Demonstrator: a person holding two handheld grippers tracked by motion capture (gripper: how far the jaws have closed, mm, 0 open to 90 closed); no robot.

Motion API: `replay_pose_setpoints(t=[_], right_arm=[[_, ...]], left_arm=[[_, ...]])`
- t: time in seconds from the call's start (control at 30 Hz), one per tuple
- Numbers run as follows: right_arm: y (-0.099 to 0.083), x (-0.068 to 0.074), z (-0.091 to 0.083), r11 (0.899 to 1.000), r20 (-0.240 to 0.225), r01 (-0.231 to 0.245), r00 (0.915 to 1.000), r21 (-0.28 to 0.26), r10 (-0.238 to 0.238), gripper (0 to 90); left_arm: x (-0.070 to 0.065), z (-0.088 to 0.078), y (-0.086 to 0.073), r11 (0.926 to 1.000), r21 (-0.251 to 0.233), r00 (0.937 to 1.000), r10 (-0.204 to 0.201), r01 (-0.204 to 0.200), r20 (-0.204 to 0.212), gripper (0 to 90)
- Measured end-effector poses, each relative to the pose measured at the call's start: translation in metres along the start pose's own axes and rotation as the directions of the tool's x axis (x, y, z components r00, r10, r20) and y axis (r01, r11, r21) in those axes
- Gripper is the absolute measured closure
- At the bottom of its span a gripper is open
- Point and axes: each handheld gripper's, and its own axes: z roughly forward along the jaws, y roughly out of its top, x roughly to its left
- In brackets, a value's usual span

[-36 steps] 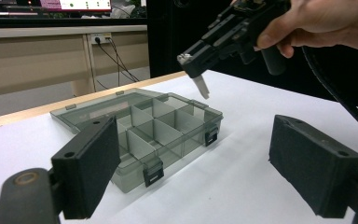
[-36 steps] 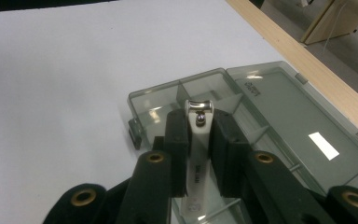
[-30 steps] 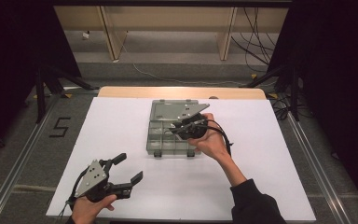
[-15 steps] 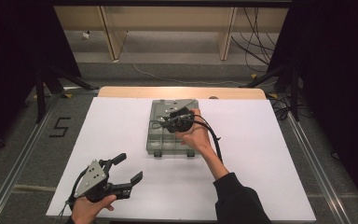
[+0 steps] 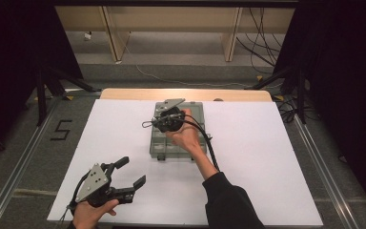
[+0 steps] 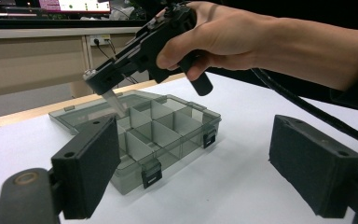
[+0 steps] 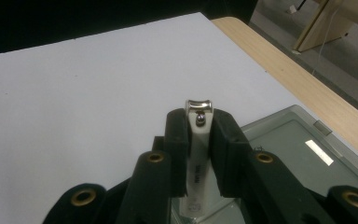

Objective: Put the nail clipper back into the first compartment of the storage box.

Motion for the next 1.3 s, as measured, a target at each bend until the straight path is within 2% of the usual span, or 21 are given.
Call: replay_pose_setpoints(t=[0.3, 0.37, 0.4, 0.43, 0.47, 0.5, 0.57, 0.6, 0.73, 0.77, 0.9, 0.97, 1.0, 1.03, 1.07, 1.13, 1.2, 1.3], right_arm=[[-0.003, -0.003, 0.016, 0.999, 0.007, -0.017, 0.9998, 0.036, 0.017, 77.6], [-0.005, -0.004, 0.021, 0.999, 0.026, -0.022, 0.9995, 0.038, 0.021, 77.6], [-0.005, -0.005, 0.021, 0.997, 0.012, -0.041, 0.9991, 0.060, 0.040, 77.6], [-0.006, -0.005, 0.023, 0.998, 0.024, -0.045, 0.9988, 0.052, 0.044, 77.6], [-0.007, -0.005, 0.025, 0.999, 0.027, -0.034, 0.9991, 0.041, 0.033, 77.6], [-0.007, -0.005, 0.026, 0.997, 0.019, -0.039, 0.9991, 0.060, 0.038, 77.6], [-0.009, -0.005, 0.030, 0.998, 0.031, -0.040, 0.9988, 0.055, 0.038, 77.6], [-0.009, -0.005, 0.030, 0.997, 0.017, -0.043, 0.9990, 0.069, 0.042, 77.6], [-0.012, -0.005, 0.034, 0.995, 0.036, -0.054, 0.9980, 0.079, 0.051, 77.6], [-0.012, -0.006, 0.034, 0.994, 0.023, -0.052, 0.9985, 0.093, 0.050, 77.6], [-0.014, -0.007, 0.037, 0.995, 0.042, -0.048, 0.9981, 0.088, 0.044, 77.6], [-0.014, -0.006, 0.037, 0.992, 0.028, -0.051, 0.9984, 0.112, 0.048, 77.6], [-0.015, -0.005, 0.039, 0.993, 0.033, -0.053, 0.9982, 0.105, 0.050, 77.5], [-0.015, -0.005, 0.039, 0.990, 0.029, -0.054, 0.9983, 0.127, 0.051, 77.5], [-0.016, -0.005, 0.041, 0.993, 0.037, -0.043, 0.9986, 0.115, 0.038, 77.5], [-0.016, -0.005, 0.042, 0.988, 0.025, -0.060, 0.9980, 0.140, 0.057, 77.5], [-0.019, -0.005, 0.045, 0.989, 0.037, -0.061, 0.9977, 0.137, 0.056, 77.5], [-0.019, -0.004, 0.046, 0.982, 0.019, -0.089, 0.9960, 0.169, 0.087, 77.3]], left_arm=[[-0.001, 0.000, 0.001, 0.9999, -0.007, 0.9999, -0.011, 0.011, 0.000, 15.8], [-0.001, 0.000, 0.001, 0.9999, -0.009, 0.9999, -0.010, 0.010, 0.000, 15.7], [-0.001, 0.000, 0.001, 0.9999, -0.010, 0.9999, -0.011, 0.011, 0.000, 15.7], [-0.001, 0.000, 0.001, 0.9999, -0.009, 0.9999, -0.011, 0.011, 0.000, 15.8], [-0.001, 0.000, 0.001, 0.9999, -0.009, 0.9999, -0.012, 0.012, -0.001, 15.7], [-0.001, 0.000, 0.001, 0.9999, -0.009, 0.9999, -0.013, 0.013, 0.000, 15.7], [-0.001, -0.001, 0.001, 0.9999, -0.010, 0.9999, -0.012, 0.012, 0.001, 15.8], [-0.001, -0.001, 0.001, 0.9999, -0.012, 0.9999, -0.011, 0.011, 0.001, 15.7], [-0.001, -0.001, 0.001, 0.9999, -0.012, 0.9999, -0.010, 0.010, 0.001, 15.8], [-0.001, -0.001, 0.001, 0.9999, -0.012, 0.9999, -0.011, 0.011, 0.000, 15.8], [-0.001, -0.001, 0.001, 0.9999, -0.013, 0.9999, -0.010, 0.010, 0.001, 15.8], [-0.001, -0.001, 0.001, 0.9998, -0.014, 0.9999, -0.012, 0.012, 0.002, 15.8], [-0.001, -0.001, 0.001, 0.9998, -0.014, 0.9999, -0.012, 0.012, 0.001, 15.8], [-0.001, 0.000, 0.001, 0.9996, -0.024, 0.9999, -0.014, 0.014, 0.007, 15.8], [-0.001, 0.000, 0.001, 0.9997, -0.022, 0.9999, -0.009, 0.009, 0.008, 15.8], [-0.001, -0.001, 0.001, 0.9999, -0.011, 1.0000, -0.007, 0.007, 0.001, 15.8], [-0.001, -0.001, 0.001, 0.9999, -0.010, 1.0000, -0.009, 0.009, 0.002, 15.7], [-0.001, -0.001, 0.001, 0.9999, -0.011, 1.0000, -0.008, 0.008, 0.002, 15.8]])
